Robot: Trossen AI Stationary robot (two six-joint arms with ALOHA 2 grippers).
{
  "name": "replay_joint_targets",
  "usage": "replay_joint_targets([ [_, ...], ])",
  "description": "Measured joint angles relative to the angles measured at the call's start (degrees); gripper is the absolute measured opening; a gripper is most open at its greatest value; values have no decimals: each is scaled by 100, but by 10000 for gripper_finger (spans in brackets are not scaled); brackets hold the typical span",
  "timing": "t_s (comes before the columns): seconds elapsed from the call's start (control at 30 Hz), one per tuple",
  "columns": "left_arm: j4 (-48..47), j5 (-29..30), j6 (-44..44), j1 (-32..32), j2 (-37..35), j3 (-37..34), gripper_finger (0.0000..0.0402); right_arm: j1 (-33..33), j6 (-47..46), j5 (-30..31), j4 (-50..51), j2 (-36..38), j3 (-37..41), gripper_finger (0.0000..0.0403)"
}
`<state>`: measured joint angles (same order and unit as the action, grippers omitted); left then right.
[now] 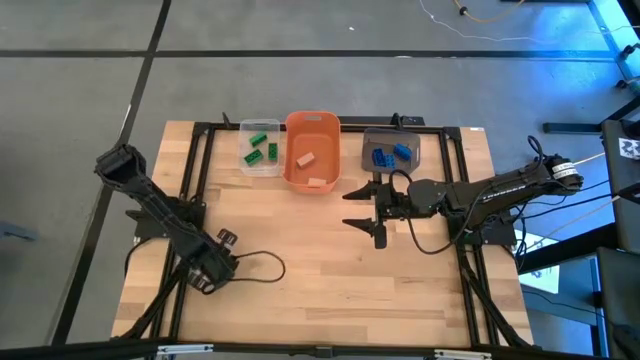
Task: Sort & place blocks by color
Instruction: Put the brown block into the orange bin
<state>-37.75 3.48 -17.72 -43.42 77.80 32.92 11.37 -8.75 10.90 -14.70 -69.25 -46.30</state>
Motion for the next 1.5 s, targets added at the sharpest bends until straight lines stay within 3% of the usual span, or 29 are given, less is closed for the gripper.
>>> replay_joint_targets([
  [0.07,11,-17,-12,276,-3,83,109,0,-2,1,0,0,0,307],
  [0.13,179,341,22,598,-111,210,109,1,-29,4,-3,0,0,307],
  [0.3,300,746,368,1507,-948,789,109,-21,-283,7,-66,0,2,307],
  [0.47,1524,1460,918,2744,-1920,1078,109,-21,-293,7,-66,0,2,307],
  [0.6,2916,1526,1042,3789,-2255,992,109,-32,-269,41,-43,0,2,307],
  [0.73,3944,991,1079,4420,-2196,866,109,-70,-256,375,-30,0,4,307],
  [0.97,5129,585,1022,4542,-1726,851,109,-108,-335,452,-57,0,4,307],
  [1.23,5711,512,797,4380,-1229,851,109,-108,-577,452,-71,0,4,307],
  [1.5,5873,511,791,4918,-1174,1020,109,-108,-587,472,-98,0,4,307],
])
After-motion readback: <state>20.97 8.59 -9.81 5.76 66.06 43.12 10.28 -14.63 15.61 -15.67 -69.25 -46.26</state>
